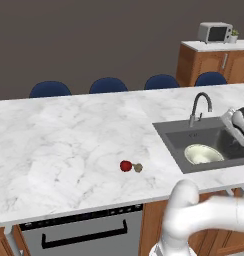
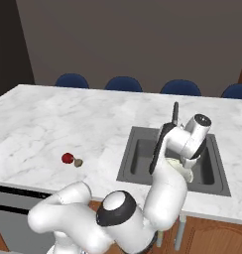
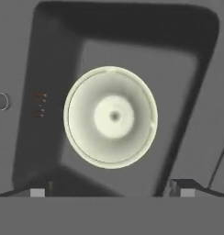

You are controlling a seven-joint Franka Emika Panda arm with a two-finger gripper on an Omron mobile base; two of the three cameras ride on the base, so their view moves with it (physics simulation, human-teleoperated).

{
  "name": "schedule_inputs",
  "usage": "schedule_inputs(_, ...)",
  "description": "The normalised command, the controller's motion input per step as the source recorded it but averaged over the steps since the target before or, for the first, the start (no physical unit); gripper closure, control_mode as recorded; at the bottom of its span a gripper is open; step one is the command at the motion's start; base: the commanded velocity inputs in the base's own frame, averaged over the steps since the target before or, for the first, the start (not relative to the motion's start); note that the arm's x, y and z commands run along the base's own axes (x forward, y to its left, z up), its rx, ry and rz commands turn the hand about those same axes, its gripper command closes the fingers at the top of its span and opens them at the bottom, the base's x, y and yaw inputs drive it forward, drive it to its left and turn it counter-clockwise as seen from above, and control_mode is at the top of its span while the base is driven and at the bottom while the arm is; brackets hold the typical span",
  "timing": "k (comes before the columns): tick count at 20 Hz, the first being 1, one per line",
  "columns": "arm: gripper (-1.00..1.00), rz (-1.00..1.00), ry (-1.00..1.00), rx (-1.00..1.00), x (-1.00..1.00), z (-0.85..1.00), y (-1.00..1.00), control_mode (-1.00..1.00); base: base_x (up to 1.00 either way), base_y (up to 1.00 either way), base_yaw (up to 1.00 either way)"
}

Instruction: Dump the tomato and garlic from the bowl so the bowl can be washed. Place the bowl in the sink after clearing the leftovers.

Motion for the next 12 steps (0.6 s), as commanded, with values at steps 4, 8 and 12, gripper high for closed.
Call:
schedule_inputs(4,-1.0,0.0,-0.12,0.0,-1.0,0.67,0.45,-1.0,0.0,0.0,0.0)
schedule_inputs(8,-1.0,0.0,-0.19,-0.01,-1.0,0.47,0.88,-1.0,0.0,0.0,0.0)
schedule_inputs(12,-1.0,0.02,-0.27,-0.07,-1.0,0.4,1.0,-1.0,0.0,0.0,0.0)
